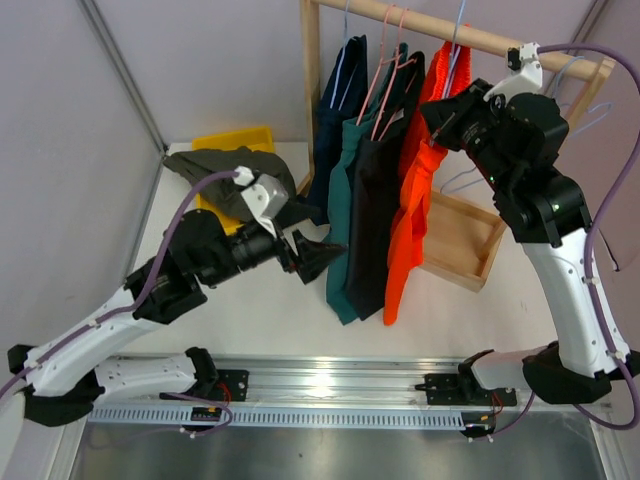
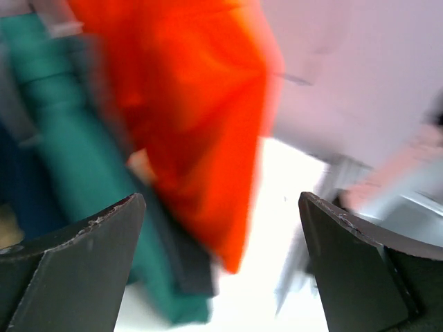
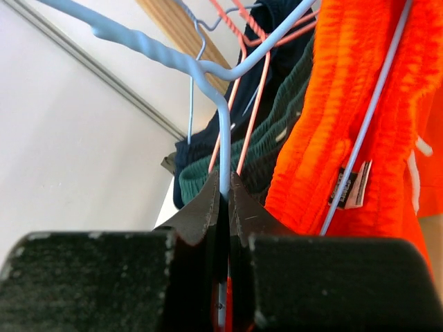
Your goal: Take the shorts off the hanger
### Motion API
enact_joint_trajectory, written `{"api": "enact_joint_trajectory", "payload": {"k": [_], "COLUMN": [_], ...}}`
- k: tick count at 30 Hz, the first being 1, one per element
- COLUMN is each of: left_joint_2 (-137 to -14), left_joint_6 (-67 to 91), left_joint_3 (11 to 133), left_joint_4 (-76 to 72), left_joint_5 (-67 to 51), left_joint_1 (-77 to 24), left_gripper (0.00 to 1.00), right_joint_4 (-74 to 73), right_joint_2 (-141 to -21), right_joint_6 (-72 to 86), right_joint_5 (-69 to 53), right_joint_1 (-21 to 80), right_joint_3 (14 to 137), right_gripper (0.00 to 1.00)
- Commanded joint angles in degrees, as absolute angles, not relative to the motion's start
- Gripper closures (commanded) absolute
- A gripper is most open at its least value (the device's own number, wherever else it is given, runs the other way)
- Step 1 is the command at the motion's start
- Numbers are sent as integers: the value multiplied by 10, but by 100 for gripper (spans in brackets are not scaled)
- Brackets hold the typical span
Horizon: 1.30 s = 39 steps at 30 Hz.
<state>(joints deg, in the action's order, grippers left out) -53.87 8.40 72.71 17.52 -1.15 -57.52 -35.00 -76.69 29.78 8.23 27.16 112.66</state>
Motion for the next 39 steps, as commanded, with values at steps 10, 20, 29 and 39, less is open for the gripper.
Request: {"api": "enact_joint_trajectory", "payload": {"k": [10, 20, 29, 39], "left_joint_2": [-650, -771, -834, -741], "left_joint_6": [37, 2, -25, 13], "left_joint_3": [642, 678, 744, 635], "left_joint_4": [-146, -230, -236, -235], "left_joint_5": [-4, 122, 185, 215], "left_joint_1": [-702, -724, -712, -734], "left_gripper": [1, 0, 12, 100], "right_joint_4": [-265, -289, -308, -315], "right_joint_2": [-709, -675, -622, -642], "right_joint_6": [294, 323, 375, 341], "right_joint_5": [126, 126, 102, 145], "right_joint_1": [307, 316, 324, 324], "right_joint_3": [1095, 1071, 1018, 1045], "right_gripper": [100, 100, 100, 100]}}
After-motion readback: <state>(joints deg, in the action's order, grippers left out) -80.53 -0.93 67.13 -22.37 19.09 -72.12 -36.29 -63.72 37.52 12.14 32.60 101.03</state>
